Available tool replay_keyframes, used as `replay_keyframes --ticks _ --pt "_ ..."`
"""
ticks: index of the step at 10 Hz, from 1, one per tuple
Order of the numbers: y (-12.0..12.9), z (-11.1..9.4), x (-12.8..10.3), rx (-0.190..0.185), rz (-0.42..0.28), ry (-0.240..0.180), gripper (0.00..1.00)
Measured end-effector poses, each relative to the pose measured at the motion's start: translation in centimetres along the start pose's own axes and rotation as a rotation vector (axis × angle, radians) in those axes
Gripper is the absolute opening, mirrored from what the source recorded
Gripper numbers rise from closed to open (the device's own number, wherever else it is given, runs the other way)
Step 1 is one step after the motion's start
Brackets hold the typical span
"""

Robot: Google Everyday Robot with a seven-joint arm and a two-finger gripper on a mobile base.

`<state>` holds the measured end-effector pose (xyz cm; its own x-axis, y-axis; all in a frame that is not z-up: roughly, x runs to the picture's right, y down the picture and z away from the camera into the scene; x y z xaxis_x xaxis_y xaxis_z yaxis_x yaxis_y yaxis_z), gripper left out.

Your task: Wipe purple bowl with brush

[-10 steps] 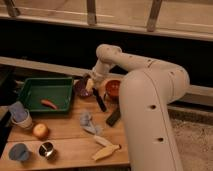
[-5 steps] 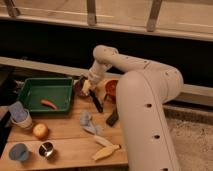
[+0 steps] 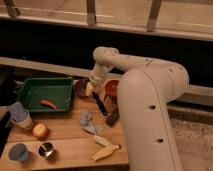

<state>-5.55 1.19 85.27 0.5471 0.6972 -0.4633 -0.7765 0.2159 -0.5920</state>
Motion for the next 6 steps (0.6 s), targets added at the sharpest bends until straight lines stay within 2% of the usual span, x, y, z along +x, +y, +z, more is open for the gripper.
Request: replay_keyframes --ticks 1,3,5,6 --pt "-0.4 -0.1 -0.2 0.027 0.014 0.011 0.0" --pt "-1.9 -0.6 -1.1 0.059 0.041 -0.004 0.0" --pt "-1.9 -0.3 -2.9 0.057 0.031 -0.038 0.0" --pt "-1.1 0.1 -3.8 0.048 0.014 -0.052 0.0"
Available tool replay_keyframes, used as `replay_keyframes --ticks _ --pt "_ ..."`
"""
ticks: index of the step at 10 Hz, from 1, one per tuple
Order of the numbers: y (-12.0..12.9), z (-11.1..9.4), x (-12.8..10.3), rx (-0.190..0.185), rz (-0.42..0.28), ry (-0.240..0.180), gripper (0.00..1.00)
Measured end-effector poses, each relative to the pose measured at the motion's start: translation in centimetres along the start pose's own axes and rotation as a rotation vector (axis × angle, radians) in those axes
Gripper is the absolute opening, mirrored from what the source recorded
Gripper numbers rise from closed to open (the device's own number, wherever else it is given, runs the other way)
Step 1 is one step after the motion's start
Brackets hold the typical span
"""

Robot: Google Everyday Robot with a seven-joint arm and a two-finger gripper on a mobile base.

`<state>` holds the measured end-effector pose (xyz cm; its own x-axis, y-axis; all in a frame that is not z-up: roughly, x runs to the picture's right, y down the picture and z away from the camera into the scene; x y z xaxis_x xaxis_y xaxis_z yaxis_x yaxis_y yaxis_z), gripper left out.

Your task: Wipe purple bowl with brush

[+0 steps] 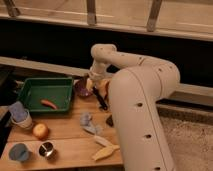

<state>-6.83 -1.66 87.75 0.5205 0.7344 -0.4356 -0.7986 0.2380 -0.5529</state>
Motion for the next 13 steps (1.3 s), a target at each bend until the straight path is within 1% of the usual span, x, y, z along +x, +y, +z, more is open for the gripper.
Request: replay_keyframes --ticks 1,3,5,6,7,8,9,11,12,13 --pt "1.2 0.6 -0.5 -0.017 -0.02 -0.012 0.0" --pt "2.7 1.2 0.3 -0.049 -0.038 -0.02 0.0" --pt "3.6 1.9 2.1 -0.079 -0.041 -0.005 0.0" --pt "3.9 2.3 2.8 -0.083 -0.041 0.008 0.0" --pt "3.5 2.3 4.0 -0.083 -0.019 0.023 0.0" --pt "2.4 2.0 5.0 -0.073 0.007 0.03 0.0" --pt "1.4 1.7 5.6 -0.06 0.026 0.038 0.0" --pt "-0.5 1.0 4.9 -0.031 0.042 0.043 0.0" --pt "-1.2 0.8 4.3 -0.024 0.04 0.036 0.0" --pt "-1.1 1.0 3.2 -0.022 0.026 0.033 0.0"
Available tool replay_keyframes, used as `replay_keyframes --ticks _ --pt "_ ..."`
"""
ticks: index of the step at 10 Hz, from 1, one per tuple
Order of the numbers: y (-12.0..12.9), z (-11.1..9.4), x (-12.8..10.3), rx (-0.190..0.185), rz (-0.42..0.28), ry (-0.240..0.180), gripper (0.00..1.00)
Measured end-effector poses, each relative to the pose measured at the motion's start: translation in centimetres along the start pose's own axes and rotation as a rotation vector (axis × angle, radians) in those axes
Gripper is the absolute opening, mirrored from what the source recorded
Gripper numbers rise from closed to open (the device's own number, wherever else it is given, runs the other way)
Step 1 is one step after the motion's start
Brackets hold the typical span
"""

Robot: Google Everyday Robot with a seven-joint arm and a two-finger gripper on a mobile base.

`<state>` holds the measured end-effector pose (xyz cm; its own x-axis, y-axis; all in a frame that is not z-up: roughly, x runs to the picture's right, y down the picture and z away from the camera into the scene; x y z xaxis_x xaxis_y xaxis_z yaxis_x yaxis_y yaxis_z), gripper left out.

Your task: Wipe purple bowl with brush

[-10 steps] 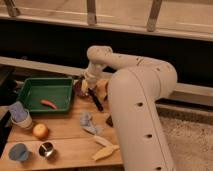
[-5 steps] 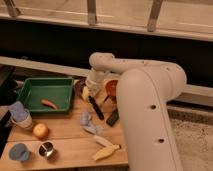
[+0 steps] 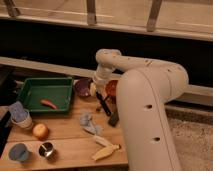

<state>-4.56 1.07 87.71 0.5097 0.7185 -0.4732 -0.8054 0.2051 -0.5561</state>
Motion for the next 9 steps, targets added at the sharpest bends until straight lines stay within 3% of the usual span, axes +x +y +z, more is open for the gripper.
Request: replay_keyframes --ticks 3,6,9 --pt "2.2 0.8 -2.4 -0.021 -0.056 -0.016 0.0" --pt "4.0 2.4 -2.0 -0.057 -0.087 0.002 0.0" --pt "3.5 3.3 0.1 -0.067 -0.051 0.042 0.0"
